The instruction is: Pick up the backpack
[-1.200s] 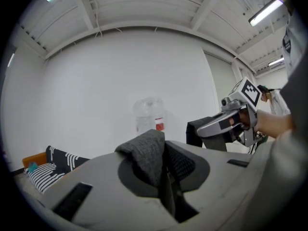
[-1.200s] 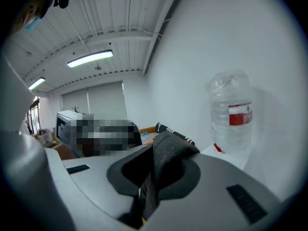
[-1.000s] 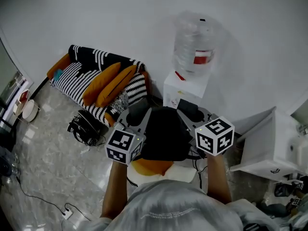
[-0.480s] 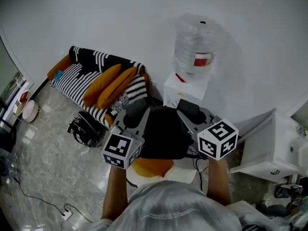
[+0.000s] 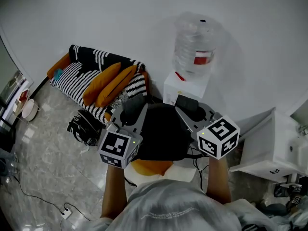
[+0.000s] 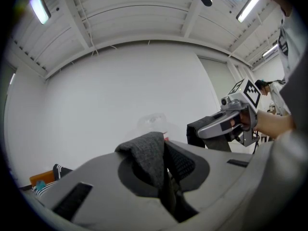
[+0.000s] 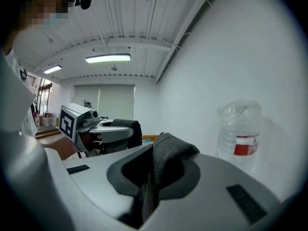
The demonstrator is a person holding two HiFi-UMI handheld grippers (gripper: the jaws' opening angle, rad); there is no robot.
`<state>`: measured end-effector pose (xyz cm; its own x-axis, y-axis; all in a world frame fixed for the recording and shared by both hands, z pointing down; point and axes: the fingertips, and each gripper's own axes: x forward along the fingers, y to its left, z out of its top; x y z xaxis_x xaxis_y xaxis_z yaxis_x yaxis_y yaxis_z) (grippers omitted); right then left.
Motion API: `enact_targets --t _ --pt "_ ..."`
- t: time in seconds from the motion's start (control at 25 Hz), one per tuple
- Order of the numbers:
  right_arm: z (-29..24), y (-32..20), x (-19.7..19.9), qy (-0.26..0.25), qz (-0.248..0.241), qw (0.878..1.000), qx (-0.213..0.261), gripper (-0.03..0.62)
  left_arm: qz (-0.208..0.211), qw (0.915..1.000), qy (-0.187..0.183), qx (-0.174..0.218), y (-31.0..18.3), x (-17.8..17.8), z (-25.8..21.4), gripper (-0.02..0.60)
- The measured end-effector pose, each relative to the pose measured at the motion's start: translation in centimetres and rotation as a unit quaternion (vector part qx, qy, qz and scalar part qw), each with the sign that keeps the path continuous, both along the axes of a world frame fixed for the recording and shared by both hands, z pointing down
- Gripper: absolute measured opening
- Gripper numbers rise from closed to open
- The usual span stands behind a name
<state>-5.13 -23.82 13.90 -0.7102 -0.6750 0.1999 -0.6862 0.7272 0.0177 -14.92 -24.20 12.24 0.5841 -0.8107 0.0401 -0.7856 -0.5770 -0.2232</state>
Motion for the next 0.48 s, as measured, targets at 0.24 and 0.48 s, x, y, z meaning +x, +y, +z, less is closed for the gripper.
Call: enact_targets --t 0.24,0.48 --pt "-0.3 0.5 -0.3 0.003 -0.003 1.000 0.003 0.034 0.003 1.0000 -0.007 0.002 0.7 0.0 -0.6 0.046" --pt "-0.3 1.2 -0.7 0.014 -0.011 1.000 0.007 0.032 0.004 1.0000 -0.008 -0.001 1.1 -0.2 -0.6 0.046"
